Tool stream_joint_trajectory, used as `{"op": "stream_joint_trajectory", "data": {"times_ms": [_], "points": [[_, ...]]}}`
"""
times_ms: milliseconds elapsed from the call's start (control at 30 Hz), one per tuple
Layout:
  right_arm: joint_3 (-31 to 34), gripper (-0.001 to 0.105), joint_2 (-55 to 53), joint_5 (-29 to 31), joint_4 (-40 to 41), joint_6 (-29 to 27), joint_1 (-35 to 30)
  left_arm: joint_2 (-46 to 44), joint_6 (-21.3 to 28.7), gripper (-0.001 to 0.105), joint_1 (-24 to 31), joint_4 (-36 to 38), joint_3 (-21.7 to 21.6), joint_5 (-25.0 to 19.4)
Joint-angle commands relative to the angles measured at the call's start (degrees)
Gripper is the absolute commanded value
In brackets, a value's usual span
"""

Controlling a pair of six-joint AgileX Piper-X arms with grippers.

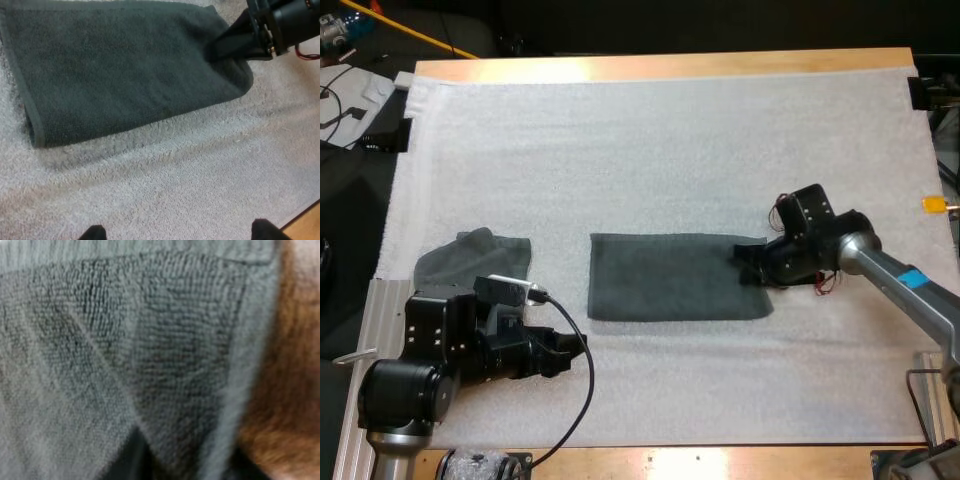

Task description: Pick towel from pile, fold and stack

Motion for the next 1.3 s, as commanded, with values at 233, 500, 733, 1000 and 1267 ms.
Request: {"op": "stream_joint_trajectory", "data": {"times_ms": [233, 500, 733, 1000, 1267], "points": [[-0.3, 0.000, -13.1, 27.9, 17.7, -15.4, 0.2, 0.1, -0.1, 0.057, -0.2, -0.5, -0.4, 0.7], [-1.0, 0.000, -18.9, 33.6, 23.7, -18.7, 0.4, 0.2, 0.0, 0.057, -0.2, -0.7, -0.4, 0.6], [-1.4, 0.000, -20.7, 32.8, 23.8, -18.1, 1.0, 0.0, 0.1, 0.057, -0.1, -0.2, -0.2, 0.4], [-1.9, 0.000, -17.6, 20.0, 16.6, -5.9, 8.6, -0.1, 0.3, 0.057, -0.1, -0.1, -0.2, 0.6], [-2.1, 0.000, -10.3, 9.8, 5.9, 5.8, 13.0, -0.1, 0.3, 0.057, 0.0, 0.2, -0.3, 1.0]]}}
